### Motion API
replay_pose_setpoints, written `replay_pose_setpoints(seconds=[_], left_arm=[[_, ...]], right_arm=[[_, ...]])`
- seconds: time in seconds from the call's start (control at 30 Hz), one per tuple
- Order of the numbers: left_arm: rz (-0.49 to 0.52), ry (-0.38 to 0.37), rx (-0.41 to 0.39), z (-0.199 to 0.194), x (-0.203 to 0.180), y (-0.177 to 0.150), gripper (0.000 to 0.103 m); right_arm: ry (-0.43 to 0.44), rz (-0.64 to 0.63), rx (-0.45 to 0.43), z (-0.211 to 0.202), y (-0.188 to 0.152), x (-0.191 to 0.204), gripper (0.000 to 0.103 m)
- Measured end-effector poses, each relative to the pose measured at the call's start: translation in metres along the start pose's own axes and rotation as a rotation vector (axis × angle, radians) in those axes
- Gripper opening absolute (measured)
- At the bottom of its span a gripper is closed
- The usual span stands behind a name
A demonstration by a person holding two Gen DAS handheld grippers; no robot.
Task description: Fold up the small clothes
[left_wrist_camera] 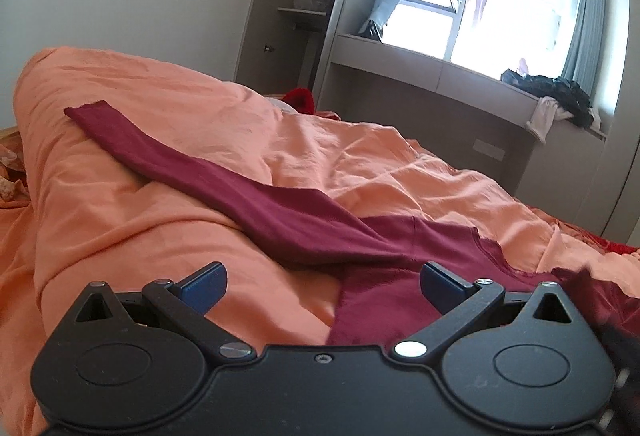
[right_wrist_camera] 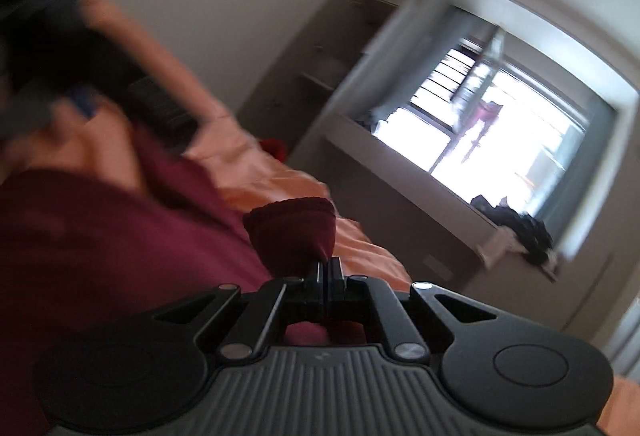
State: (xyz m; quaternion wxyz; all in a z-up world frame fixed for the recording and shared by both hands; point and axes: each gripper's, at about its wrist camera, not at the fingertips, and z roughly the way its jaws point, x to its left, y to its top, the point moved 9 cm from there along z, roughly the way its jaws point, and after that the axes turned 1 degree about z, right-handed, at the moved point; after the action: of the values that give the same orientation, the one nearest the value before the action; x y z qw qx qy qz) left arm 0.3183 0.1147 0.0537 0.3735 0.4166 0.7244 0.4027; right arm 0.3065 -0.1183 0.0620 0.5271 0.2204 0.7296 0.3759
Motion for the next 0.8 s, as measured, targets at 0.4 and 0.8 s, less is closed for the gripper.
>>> replay_pose_setpoints(seconds=[0.4,0.8], left_arm=[[-0.011,-0.140,-0.016,-0.003,-0.027,-0.009,0.103],[0.186,-0.190,0.049,0.008,-0.075,-0.050,0.103]], right_arm=[[0.172,-0.013,0.005,-0.046,-0.038,0.024,0.012],[0.019,0.183,0.084,-0.097,-0.104,-0.086,0.089]])
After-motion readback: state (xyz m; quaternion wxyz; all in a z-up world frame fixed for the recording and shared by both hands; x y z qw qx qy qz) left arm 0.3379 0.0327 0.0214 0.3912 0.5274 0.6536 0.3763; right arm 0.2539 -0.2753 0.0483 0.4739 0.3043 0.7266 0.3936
